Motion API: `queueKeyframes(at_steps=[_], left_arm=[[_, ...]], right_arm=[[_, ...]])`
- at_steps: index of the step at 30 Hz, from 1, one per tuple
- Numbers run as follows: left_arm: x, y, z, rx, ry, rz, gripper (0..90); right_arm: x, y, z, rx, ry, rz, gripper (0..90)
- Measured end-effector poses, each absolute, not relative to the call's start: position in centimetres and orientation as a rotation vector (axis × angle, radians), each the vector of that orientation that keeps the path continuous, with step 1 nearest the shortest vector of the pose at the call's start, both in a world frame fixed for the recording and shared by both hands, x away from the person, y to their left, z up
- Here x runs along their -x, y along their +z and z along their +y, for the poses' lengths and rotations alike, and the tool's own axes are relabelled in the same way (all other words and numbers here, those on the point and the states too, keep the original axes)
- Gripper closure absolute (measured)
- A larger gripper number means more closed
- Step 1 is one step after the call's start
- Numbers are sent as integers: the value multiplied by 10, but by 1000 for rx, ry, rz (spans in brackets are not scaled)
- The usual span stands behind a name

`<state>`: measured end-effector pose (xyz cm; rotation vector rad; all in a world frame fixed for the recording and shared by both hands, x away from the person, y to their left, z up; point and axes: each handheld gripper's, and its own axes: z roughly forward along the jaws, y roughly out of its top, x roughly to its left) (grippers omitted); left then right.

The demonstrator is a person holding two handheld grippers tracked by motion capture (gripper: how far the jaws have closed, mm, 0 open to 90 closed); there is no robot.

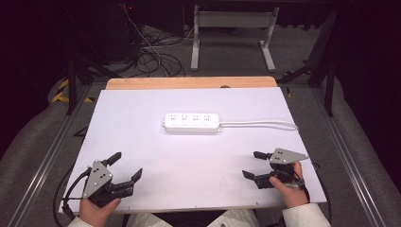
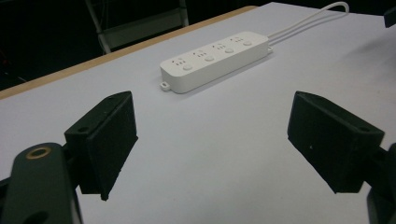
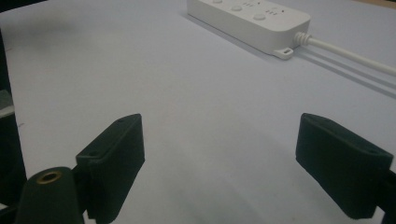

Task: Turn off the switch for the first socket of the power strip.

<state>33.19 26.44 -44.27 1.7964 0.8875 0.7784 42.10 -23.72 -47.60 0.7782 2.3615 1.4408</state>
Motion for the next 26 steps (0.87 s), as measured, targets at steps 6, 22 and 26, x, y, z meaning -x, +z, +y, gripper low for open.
queueKeyframes(at_steps=[6, 22, 26], left_arm=[[-332, -446, 265, -1805, 778, 896, 161], [-336, -449, 267, -1780, 793, 916, 148], [-337, -451, 267, -1770, 833, 904, 142]], right_arm=[[-415, -485, -239, -823, 1396, 2376, 151], [-412, -479, -245, -865, 1393, 2263, 145], [-411, -478, -243, -825, 1383, 2276, 145]])
